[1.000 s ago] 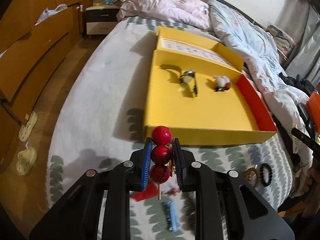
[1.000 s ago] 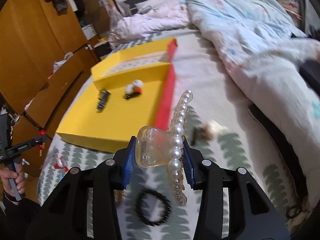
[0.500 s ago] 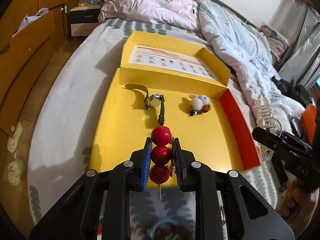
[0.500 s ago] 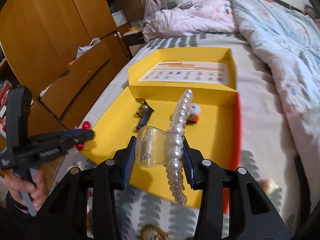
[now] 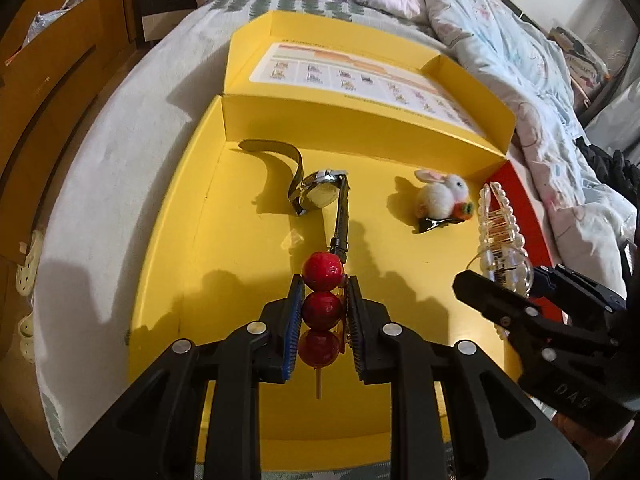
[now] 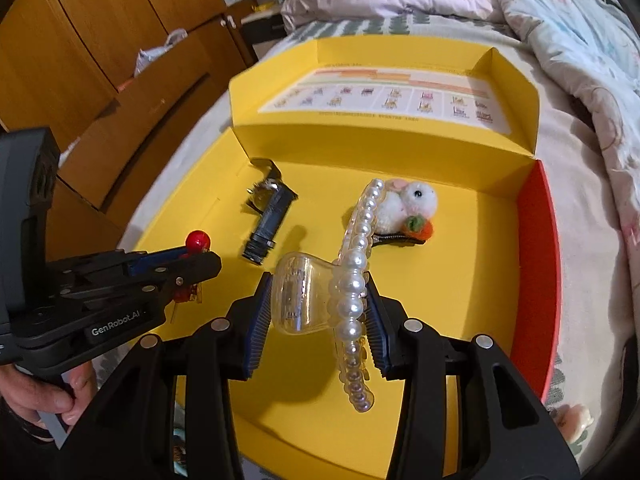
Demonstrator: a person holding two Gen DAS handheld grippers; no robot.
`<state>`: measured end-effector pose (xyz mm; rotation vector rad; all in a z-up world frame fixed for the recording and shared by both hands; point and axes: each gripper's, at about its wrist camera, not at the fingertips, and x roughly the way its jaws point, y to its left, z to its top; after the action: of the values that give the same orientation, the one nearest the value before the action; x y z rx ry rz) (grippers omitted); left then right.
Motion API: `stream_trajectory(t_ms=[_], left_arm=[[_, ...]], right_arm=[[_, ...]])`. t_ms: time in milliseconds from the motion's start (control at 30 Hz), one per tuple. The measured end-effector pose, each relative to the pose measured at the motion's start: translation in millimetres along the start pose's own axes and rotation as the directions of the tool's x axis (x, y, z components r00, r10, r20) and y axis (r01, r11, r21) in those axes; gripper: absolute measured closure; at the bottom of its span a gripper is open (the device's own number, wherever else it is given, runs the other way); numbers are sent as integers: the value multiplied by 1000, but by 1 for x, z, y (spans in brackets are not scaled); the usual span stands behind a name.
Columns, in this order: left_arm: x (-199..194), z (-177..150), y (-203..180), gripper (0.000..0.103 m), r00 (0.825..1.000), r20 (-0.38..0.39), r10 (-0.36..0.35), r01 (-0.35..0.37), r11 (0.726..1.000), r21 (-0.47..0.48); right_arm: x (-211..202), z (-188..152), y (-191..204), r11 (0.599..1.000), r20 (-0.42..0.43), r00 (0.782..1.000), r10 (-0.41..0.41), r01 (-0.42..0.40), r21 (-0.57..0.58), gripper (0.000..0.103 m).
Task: Organize jewelry
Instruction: 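Carry the red hairpin and pearl clip with both tools into the yellow box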
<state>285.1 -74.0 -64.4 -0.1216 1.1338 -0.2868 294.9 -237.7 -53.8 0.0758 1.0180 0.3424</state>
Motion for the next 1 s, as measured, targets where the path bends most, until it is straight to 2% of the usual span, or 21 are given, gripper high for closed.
stream_trajectory(t_ms=[433, 1000], left_arm=[[16, -2, 1, 81, 999, -33, 23, -23, 1000, -1], [17, -1, -4, 81, 999, -28, 26, -26, 1000, 10]], right_arm=[[9, -3, -10, 999, -28, 999, -38, 38, 17, 59], [15, -4, -13, 998, -39, 998, -58, 59, 21, 59]])
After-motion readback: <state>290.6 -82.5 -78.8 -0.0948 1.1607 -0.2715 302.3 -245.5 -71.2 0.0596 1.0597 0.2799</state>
